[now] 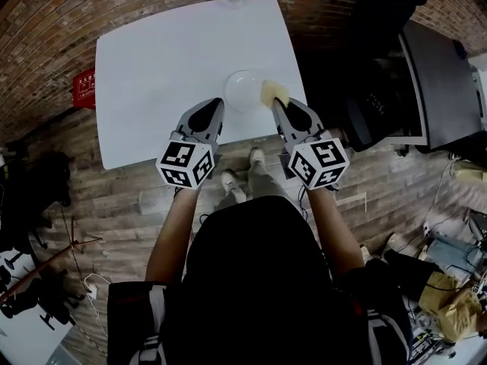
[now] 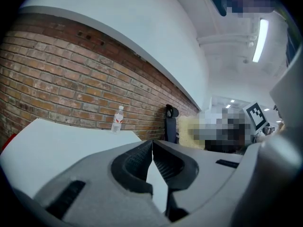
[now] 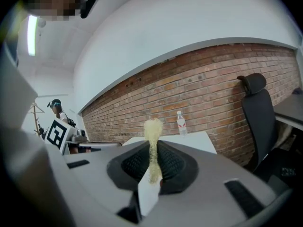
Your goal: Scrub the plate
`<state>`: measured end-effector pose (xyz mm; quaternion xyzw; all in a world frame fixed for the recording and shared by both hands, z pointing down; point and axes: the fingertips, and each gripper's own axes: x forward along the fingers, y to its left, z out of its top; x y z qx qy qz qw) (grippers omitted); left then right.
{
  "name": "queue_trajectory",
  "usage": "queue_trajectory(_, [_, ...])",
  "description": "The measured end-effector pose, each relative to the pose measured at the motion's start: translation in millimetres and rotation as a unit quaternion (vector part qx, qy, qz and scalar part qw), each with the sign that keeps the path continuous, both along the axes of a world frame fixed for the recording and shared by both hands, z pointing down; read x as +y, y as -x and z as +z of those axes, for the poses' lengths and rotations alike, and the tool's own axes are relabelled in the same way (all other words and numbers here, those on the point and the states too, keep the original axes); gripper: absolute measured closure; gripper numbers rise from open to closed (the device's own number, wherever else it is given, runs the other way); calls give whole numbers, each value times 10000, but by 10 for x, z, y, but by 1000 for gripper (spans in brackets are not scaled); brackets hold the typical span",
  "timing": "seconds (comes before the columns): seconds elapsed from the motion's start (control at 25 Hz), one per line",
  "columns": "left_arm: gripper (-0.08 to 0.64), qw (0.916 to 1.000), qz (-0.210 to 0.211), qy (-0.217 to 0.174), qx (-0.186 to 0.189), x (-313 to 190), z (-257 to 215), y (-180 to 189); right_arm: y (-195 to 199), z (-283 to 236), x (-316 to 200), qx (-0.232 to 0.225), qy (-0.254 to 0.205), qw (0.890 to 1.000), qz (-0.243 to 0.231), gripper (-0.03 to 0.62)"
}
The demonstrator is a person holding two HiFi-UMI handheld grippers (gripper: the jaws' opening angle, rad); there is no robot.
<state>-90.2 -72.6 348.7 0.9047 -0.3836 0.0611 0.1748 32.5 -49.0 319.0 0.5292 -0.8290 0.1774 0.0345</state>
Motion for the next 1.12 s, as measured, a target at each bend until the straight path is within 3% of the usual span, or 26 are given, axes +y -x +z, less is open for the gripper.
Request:
queue_trajectory(0.4, [538,9982,222,355,-421,-142,572,-228,-193,421,-277,-74,478,9987,-170,551])
queue_trajectory(0.6, [538,9971,337,521,-433,-207,818,-357,-251,632,-358,-119,698,9972,-224,551])
queue_trajectory(1.12, [537,9929,401,726,-849,-415,1358,-465,-322,1137,-545,-107,1232,9915,-407,551])
